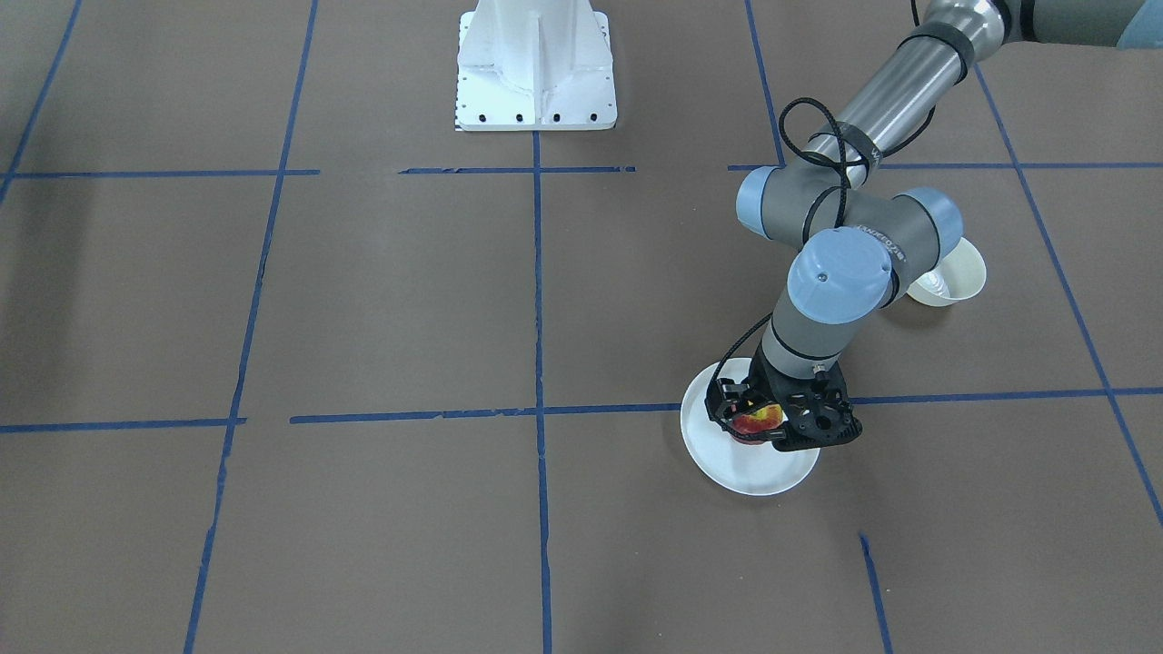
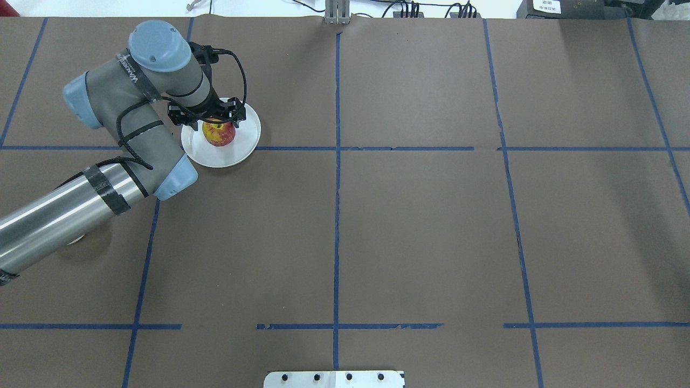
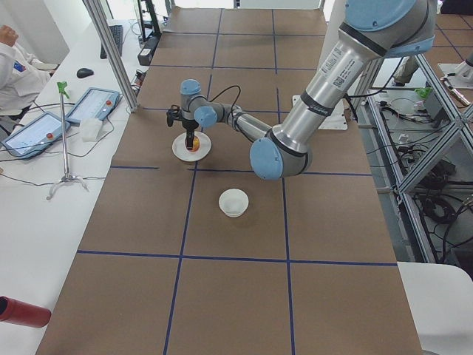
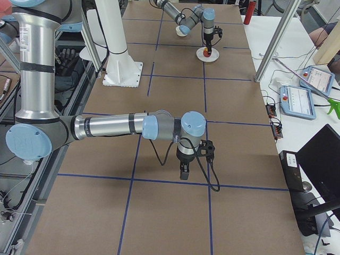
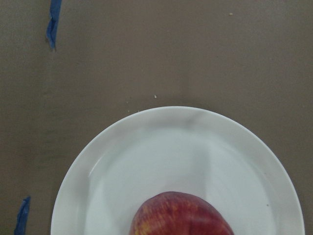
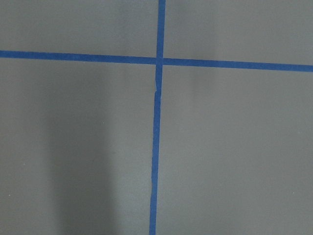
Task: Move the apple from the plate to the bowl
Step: 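Lower the left gripper and close it around the red apple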
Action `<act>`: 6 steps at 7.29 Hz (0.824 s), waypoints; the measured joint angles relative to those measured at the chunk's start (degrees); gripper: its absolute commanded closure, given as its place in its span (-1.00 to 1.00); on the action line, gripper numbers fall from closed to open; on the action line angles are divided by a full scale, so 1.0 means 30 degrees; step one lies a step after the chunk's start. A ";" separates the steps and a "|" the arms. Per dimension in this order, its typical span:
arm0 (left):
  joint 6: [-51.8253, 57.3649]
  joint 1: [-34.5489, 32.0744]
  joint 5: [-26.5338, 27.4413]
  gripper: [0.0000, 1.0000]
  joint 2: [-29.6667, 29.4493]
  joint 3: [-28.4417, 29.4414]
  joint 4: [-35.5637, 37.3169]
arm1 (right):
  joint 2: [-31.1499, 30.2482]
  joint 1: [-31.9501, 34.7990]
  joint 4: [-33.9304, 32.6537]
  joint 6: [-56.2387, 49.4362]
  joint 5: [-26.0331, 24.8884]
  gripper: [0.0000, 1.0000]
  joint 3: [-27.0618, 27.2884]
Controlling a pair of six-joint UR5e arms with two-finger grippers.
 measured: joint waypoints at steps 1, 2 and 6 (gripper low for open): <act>-0.0001 0.0057 0.0022 -1.00 -0.0006 0.0142 -0.0048 | 0.0000 -0.0001 0.0000 0.0000 -0.0001 -1.00 0.0001; -0.0001 0.0140 0.0038 -0.99 -0.0010 0.0256 -0.0065 | 0.0000 -0.0001 0.0000 0.0000 -0.0001 -1.00 0.0000; -0.0010 0.0199 0.0129 1.00 -0.0031 0.0639 -0.0560 | 0.0000 -0.0001 0.0000 0.0000 -0.0001 -1.00 0.0000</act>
